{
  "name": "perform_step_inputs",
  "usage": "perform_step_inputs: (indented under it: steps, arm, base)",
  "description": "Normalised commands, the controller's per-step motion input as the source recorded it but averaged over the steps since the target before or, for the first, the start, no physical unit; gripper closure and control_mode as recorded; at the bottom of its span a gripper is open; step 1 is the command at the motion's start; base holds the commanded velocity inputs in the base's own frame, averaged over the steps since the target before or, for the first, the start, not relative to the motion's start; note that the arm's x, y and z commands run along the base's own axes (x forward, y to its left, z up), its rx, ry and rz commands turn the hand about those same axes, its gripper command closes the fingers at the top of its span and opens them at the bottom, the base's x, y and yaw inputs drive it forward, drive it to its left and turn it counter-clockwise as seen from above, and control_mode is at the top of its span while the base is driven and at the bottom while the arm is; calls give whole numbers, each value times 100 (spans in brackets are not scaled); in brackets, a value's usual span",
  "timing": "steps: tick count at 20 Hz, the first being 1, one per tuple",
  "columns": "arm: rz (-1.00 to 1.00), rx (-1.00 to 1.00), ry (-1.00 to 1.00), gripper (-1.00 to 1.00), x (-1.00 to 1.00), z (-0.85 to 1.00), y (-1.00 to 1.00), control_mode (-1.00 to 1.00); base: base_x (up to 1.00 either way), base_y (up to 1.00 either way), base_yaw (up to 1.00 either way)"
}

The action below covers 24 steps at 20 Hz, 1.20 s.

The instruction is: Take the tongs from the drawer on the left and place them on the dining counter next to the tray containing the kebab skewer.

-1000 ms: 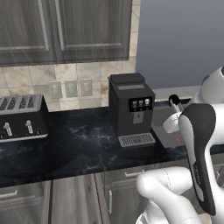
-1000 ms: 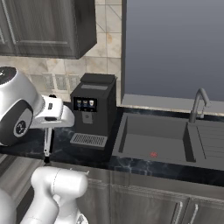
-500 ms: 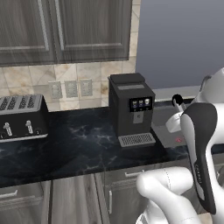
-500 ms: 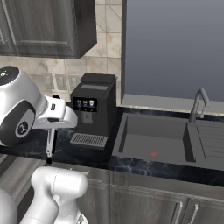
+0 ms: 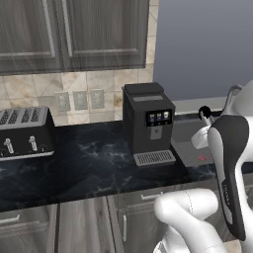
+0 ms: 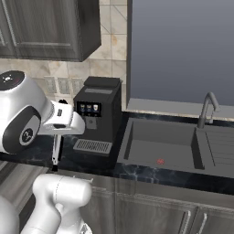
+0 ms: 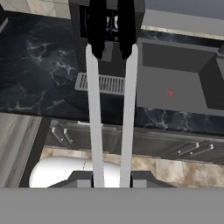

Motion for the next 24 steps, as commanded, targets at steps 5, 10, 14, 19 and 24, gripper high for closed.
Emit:
perform_step_inputs:
  steps: [5,10,14,19,24]
  arm:
    - [0,0,0,100,0,0,0,-100]
    - [0,0,0,100,0,0,0,-100]
    - [0,0,0,100,0,0,0,-100]
    - [0,0,0,100,0,0,0,100]
    - [0,0,0,100,0,0,0,100]
  base:
    - [0,0,0]
    - [0,0,0]
    - [0,0,0]
    - [0,0,0]
    - [-33,-7,-8]
